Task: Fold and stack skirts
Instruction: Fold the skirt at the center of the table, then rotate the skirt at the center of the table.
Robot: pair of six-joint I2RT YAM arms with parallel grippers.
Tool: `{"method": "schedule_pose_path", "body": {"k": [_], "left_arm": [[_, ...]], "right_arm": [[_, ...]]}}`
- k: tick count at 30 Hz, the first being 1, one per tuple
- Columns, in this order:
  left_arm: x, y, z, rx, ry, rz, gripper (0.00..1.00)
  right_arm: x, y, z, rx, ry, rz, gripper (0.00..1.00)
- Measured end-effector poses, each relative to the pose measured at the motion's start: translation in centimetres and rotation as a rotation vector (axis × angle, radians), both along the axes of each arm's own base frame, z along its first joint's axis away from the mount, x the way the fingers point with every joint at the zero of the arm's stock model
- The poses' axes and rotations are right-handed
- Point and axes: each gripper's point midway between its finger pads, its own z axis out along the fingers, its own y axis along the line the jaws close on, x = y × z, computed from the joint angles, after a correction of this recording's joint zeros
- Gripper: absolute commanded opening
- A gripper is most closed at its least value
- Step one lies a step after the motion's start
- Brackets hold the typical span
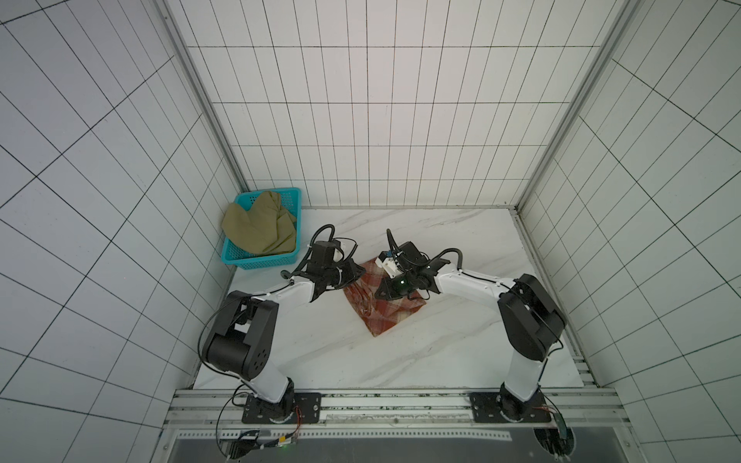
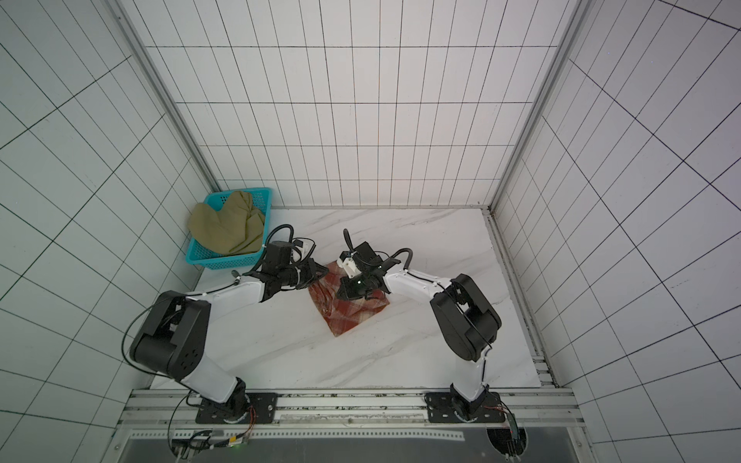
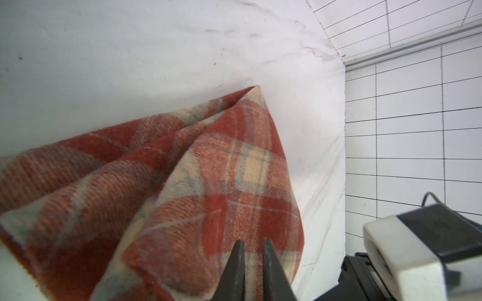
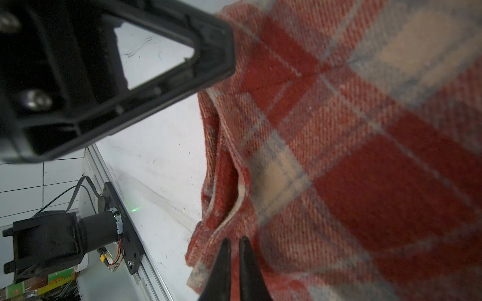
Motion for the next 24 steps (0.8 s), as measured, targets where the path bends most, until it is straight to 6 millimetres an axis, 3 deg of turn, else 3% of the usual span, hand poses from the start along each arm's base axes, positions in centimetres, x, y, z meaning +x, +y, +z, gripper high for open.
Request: {"method": "schedule_pose_path", "body": {"k": [5,15,19,24], "left_arm": [[0.4,0.9,-2.5,0.029,0.044,0.014,0.14],[1.2,2.0,-4.5,0.05,0.069,0.041,0.14],[1.4,2.1,-5.0,0.05,0.068,0.044,0.13],[2.0,2.4,-4.9,0.044,0.05,0.055,0.13]], "right_arm": [[-1.3,0.8,-0.9,-0.01,0.011,0.032,0.13],[-4.5,3.2,-3.1,-0.032,0.035,0.119,0.13],[-5.0,3.4,-4.3,-0.044,0.049,0.129,0.13],[-5.0,3.4,-4.4,-0.045,0.047,0.127,0.12]]}}
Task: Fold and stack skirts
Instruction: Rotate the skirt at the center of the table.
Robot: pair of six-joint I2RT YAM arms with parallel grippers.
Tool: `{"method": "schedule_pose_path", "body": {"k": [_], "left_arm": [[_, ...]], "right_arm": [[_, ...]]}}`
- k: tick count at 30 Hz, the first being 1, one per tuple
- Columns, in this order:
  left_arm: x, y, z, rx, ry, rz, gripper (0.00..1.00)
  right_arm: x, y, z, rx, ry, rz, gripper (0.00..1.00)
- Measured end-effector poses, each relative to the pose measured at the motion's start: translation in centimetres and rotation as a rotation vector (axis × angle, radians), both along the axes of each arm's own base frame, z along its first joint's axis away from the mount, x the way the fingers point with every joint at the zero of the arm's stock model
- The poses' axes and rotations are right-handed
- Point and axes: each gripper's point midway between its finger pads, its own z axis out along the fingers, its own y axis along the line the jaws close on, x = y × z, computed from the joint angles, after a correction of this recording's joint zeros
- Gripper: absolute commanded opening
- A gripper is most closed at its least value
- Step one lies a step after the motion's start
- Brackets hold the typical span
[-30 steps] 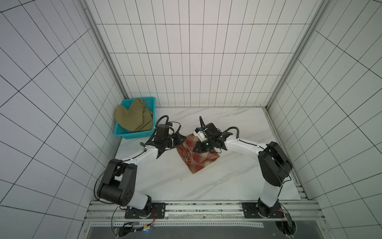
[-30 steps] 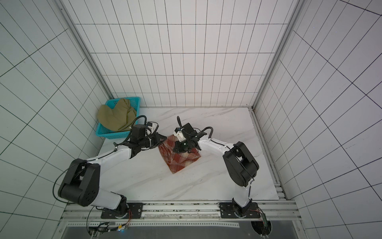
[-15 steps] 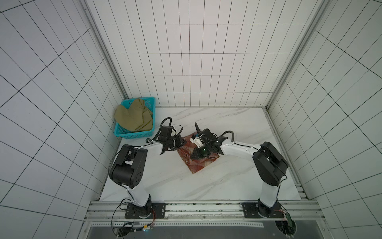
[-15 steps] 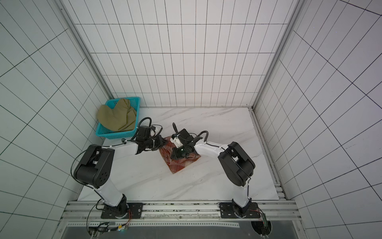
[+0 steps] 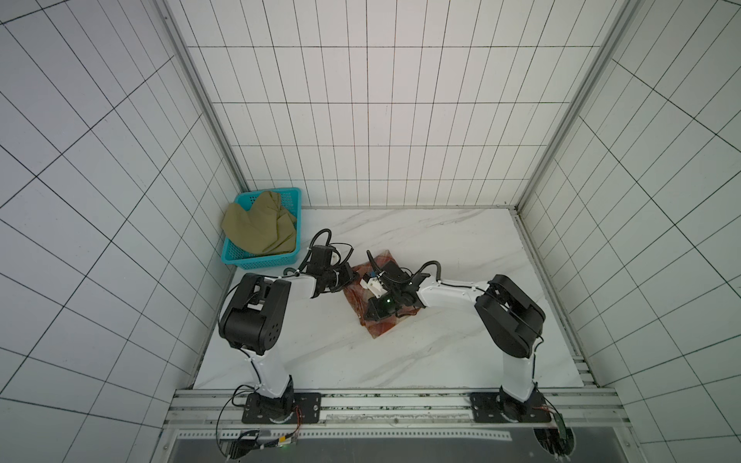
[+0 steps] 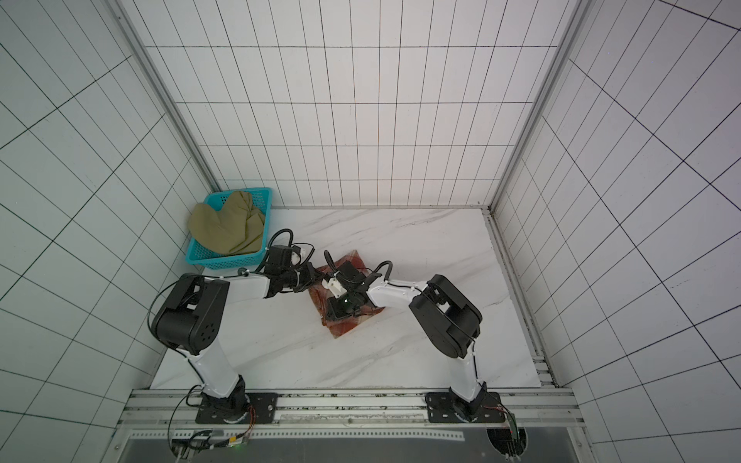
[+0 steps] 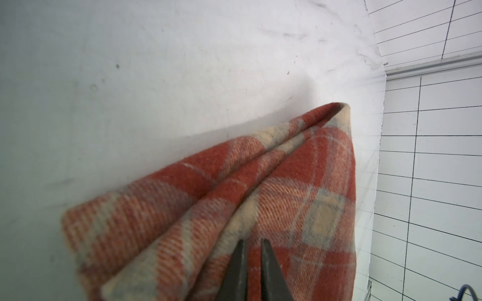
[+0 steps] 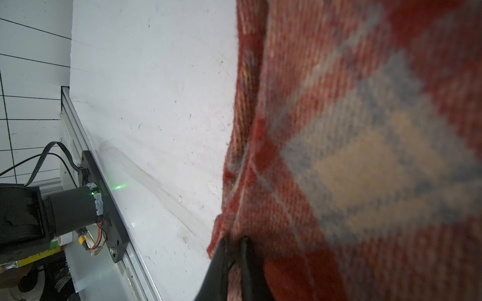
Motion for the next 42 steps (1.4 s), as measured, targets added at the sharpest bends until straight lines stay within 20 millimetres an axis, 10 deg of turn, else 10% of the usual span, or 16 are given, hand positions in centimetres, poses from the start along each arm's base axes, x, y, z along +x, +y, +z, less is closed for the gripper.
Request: {"method": "schedule_pose_path", "body": {"k": [7,14,20,25,30,42], "left_arm": [[-0.1,-0.1,1.8,-0.028,-0.044,0.0,0.14],[-1.4,-2.3,8.3,-0.107,-0.176,-0.047,0.14],[-4.2,-6.4,8.0,-0.128,-0.156,-0.141,0.13],[-6.9,-6.5,3.4,-0.12,-0.033,-0.131,0.11],[-8.1,-4.6,-0.3,-0.085,0.066,-0.079,0.1],[-5.0,-2.7,-1.4,-0.055,0.066,-0.053,0.09]], "right_arm": [[1.1,-1.4,3.7,0.033,-0.029,-0.04,0.11],[7.9,-6.8,10.5,0.142,-0.161,-0.213,0.09],[10.7,-9.2,4.7,0.052,-0.096,-0.259,0.03],[10.7,-9.3,-0.2,-0.005,-0.024,-0.253,0.0],[10.9,-9.3,-0.2,0.02,-0.055,-0.27,0.0],[4.9,-8.9,-1.6,0.018,-0.048,-0.267,0.0]]}}
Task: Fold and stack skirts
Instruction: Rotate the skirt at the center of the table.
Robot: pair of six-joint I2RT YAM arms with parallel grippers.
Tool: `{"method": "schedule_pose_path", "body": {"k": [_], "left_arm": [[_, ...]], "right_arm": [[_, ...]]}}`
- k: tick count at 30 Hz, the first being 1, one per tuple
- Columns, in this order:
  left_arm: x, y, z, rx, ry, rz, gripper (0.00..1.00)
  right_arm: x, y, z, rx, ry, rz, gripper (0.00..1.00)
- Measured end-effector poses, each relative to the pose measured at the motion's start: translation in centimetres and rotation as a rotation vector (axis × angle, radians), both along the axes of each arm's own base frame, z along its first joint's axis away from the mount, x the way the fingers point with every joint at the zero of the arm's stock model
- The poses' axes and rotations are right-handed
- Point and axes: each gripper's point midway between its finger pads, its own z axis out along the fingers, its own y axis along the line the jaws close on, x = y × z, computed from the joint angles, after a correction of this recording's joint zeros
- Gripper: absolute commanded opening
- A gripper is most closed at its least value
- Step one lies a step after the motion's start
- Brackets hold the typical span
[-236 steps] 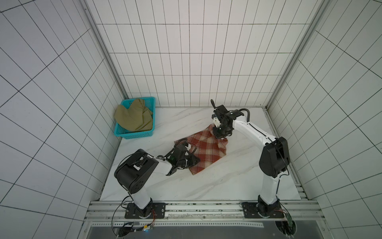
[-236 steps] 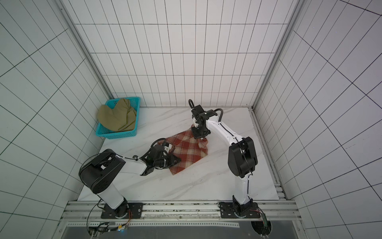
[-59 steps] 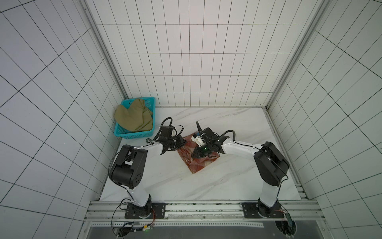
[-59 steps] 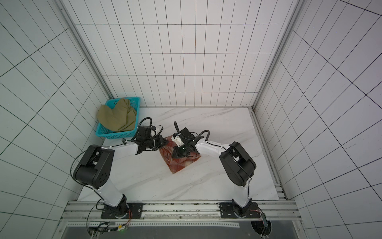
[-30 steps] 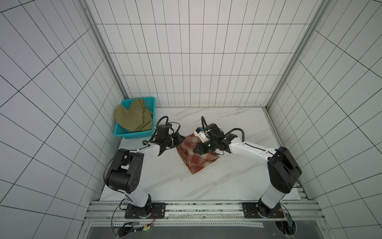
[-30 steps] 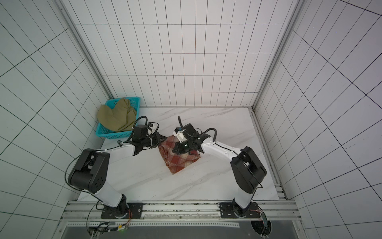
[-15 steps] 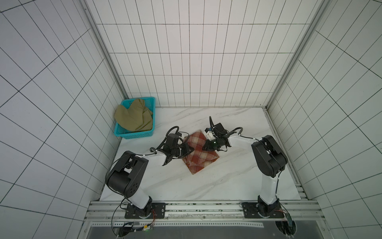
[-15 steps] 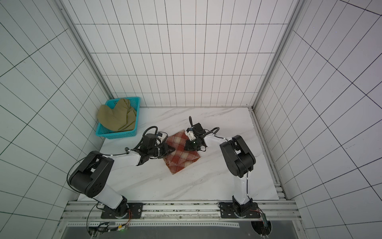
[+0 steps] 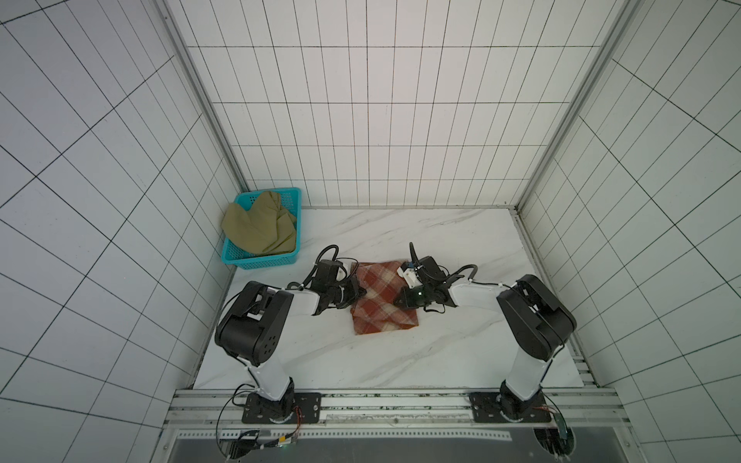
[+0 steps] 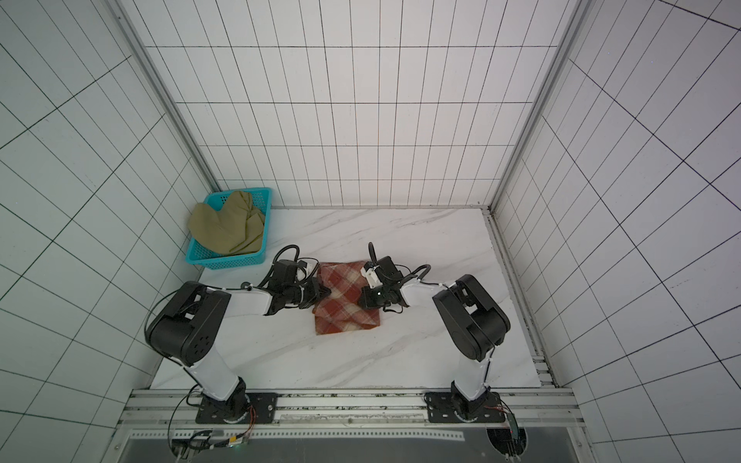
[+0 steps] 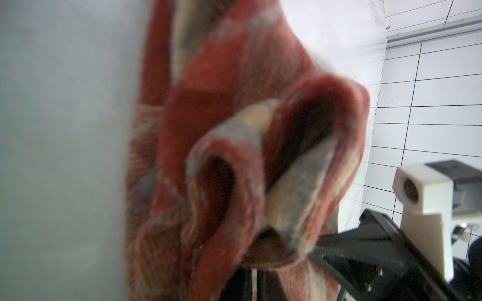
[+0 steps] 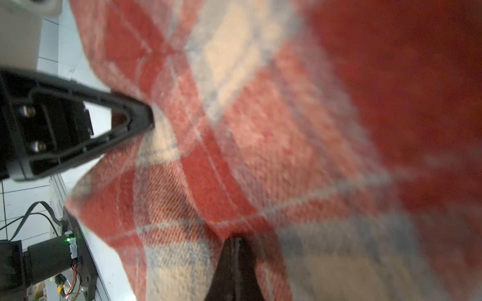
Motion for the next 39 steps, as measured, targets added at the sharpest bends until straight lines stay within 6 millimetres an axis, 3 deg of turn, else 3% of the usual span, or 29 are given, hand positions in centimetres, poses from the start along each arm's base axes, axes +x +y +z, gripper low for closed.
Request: {"method": "schedule_pose_path", "body": {"k": [5,9,13,15,17,21,25,29,34,39], "left_arm": [[2.3,0.3,1.1,0.013,-0.048,-0.003,0.09],[3.5,0.4,3.5,0.005,-0.124,-0.009,0.09],[3.3,0.2,8.4,-0.036,-0.231,-0.016,0.1],[2.5,0.0,10.7,-0.066,-0.279,-0.023,0.09],[1.2,-0.3,11.8,-0.09,-0.299,-0.031,0.09],[-2.1,-1.0,10.1,-0.097,-0.239,-0.059,0.09],[-5.1,-1.3,6.5,-0.078,-0.133,-0.076,0.09],[-6.6,-0.5,3.8,-0.046,-0.064,-0.055,0.08],[-6.5,0.4,1.7,-0.007,-0.015,-0.025,0.05],[-5.7,2.3,0.0,0.044,0.013,0.024,0.04]], "right_arm": [[-2.7,3.2,0.3,-0.028,-0.038,0.066,0.0],[-2.9,4.5,1.6,-0.022,-0.049,0.089,0.0],[-0.8,4.2,4.4,0.016,-0.088,0.066,0.0],[1.1,3.7,6.4,0.05,-0.123,0.042,0.0],[3.6,2.9,8.3,0.08,-0.163,0.009,0.0],[7.2,1.4,9.4,0.11,-0.186,-0.03,0.0],[9.0,0.3,6.4,0.084,-0.134,-0.053,0.0],[9.1,-0.5,2.8,0.039,-0.062,-0.066,0.0],[8.7,-0.8,1.9,0.038,-0.053,-0.077,0.0],[5.5,-2.4,0.0,0.034,0.002,-0.105,0.0]]}}
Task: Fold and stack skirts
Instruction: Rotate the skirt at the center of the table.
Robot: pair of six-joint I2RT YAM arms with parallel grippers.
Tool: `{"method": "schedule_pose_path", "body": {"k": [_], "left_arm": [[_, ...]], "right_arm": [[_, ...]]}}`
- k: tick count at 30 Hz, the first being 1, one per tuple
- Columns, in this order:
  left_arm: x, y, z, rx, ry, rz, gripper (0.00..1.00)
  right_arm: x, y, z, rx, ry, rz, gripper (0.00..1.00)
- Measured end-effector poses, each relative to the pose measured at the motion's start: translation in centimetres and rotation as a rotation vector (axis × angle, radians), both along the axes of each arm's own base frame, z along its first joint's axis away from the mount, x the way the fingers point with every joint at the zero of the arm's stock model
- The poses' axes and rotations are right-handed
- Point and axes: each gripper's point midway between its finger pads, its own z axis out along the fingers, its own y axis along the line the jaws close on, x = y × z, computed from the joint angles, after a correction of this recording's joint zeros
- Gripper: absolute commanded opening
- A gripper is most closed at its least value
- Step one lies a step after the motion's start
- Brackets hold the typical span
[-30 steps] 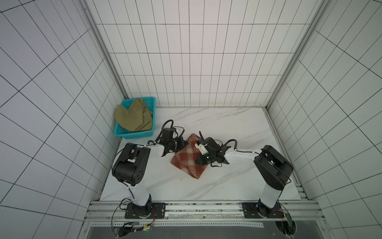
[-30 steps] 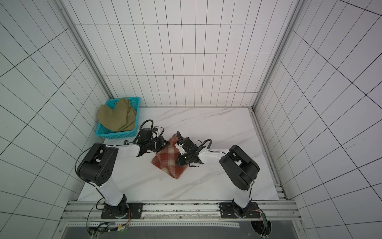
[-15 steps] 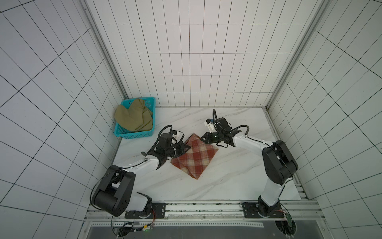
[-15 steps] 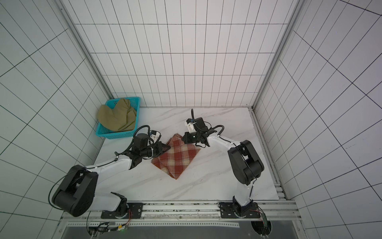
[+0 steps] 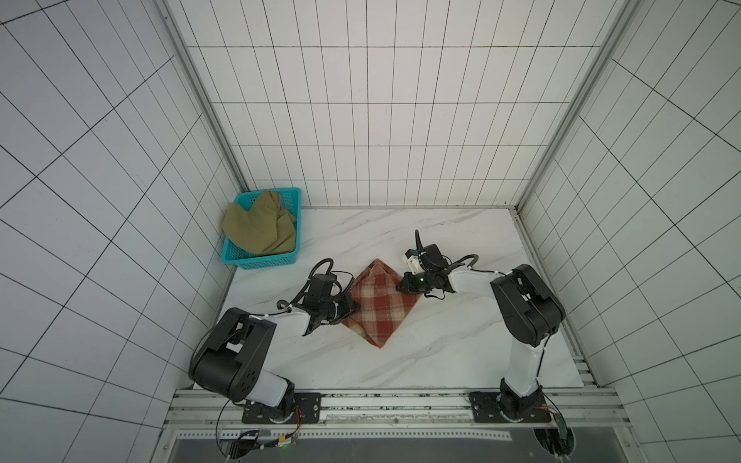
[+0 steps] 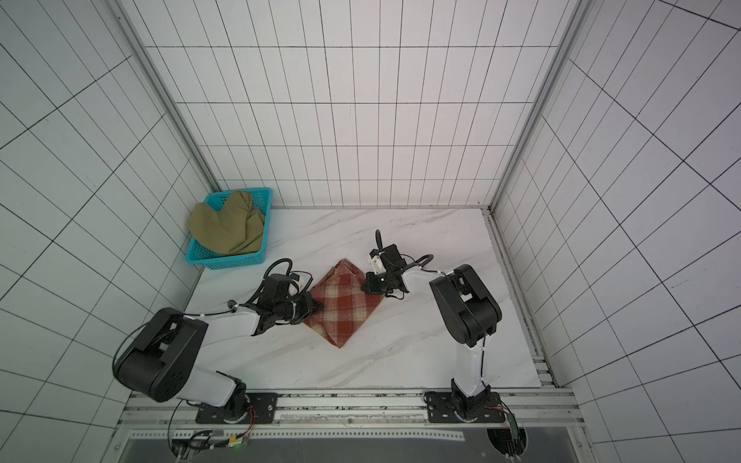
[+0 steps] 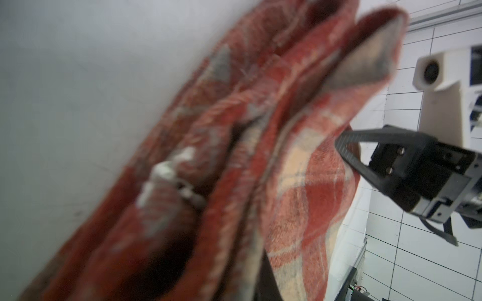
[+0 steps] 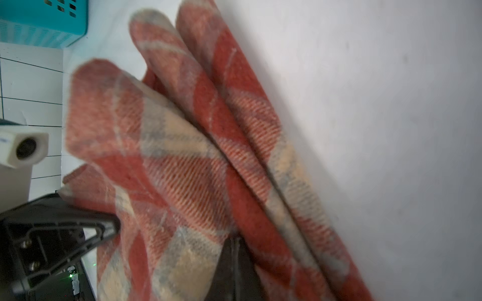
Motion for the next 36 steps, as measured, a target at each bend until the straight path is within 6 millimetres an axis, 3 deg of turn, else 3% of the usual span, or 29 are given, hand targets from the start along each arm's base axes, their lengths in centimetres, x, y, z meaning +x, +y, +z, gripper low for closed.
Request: {"method": "schedule_pose_path", "body": {"k": [5,9,12,16,20,25,31,36], "left_arm": [[2.0,1.3,0.0,0.023,-0.024,0.031,0.03],[3.7,2.0,0.5,0.048,-0.048,0.054,0.03],[4.5,2.4,0.9,0.064,-0.076,0.062,0.04],[4.5,2.5,2.4,0.066,-0.116,0.06,0.04],[4.4,2.5,5.7,0.042,-0.208,0.057,0.07],[3.5,2.6,8.0,0.016,-0.269,0.051,0.09],[2.8,2.4,7.8,0.005,-0.251,0.034,0.09],[2.6,2.3,7.7,0.002,-0.246,0.03,0.09]], "right_arm": [[-3.4,-0.9,0.3,-0.006,0.011,-0.011,0.0],[-5.9,0.0,0.5,-0.022,0.01,0.017,0.0],[-6.6,0.8,1.3,-0.019,-0.003,0.035,0.02],[-6.5,0.2,2.8,-0.032,-0.04,0.024,0.47],[-5.6,-0.7,3.8,-0.068,-0.089,0.015,0.64],[-3.8,-1.6,3.7,-0.115,-0.122,0.007,0.65],[-2.9,-1.8,0.5,-0.182,-0.081,0.027,0.64],[-1.9,-1.1,0.4,-0.18,-0.097,0.043,0.51]]}}
